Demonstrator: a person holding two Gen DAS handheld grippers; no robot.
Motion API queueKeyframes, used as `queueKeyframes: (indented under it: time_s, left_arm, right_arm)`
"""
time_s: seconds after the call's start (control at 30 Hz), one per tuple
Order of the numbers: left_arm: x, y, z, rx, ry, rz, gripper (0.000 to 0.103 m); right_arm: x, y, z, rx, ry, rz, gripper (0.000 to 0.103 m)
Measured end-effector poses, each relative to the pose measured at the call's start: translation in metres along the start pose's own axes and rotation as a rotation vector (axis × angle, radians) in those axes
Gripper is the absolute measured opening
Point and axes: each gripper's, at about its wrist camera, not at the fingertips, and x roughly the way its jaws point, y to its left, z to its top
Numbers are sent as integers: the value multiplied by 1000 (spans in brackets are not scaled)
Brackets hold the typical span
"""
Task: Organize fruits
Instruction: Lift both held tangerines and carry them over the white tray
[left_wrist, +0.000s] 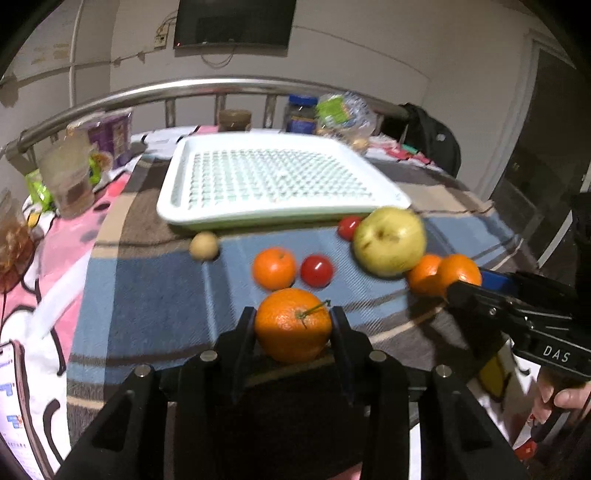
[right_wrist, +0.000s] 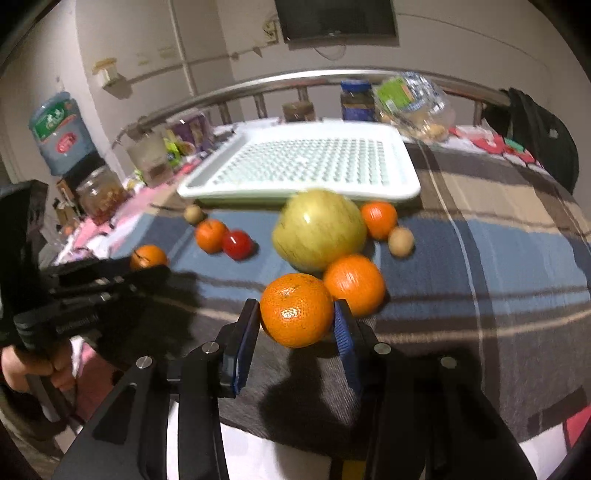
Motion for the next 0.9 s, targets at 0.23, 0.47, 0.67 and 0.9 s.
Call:
queueKeyframes:
  time_s: [0.23, 0.47, 0.67, 0.9]
  left_arm:
    - [-30, -28, 46, 33, -125, -52, 42]
    - [-69, -46, 95, 73, -272, -76, 42]
    - [-81, -47, 131, 90, -331, -90, 42]
    - [-51, -33, 174, 99, -272, -58, 42]
  right_arm:
    - [-36, 2, 47, -34, -155, 15, 39]
    - [-85, -8, 95, -47, -316, -10, 39]
    - [-117, -21, 134, -45, -409, -23, 39]
    - [-106, -28, 169, -53, -397, -23, 39]
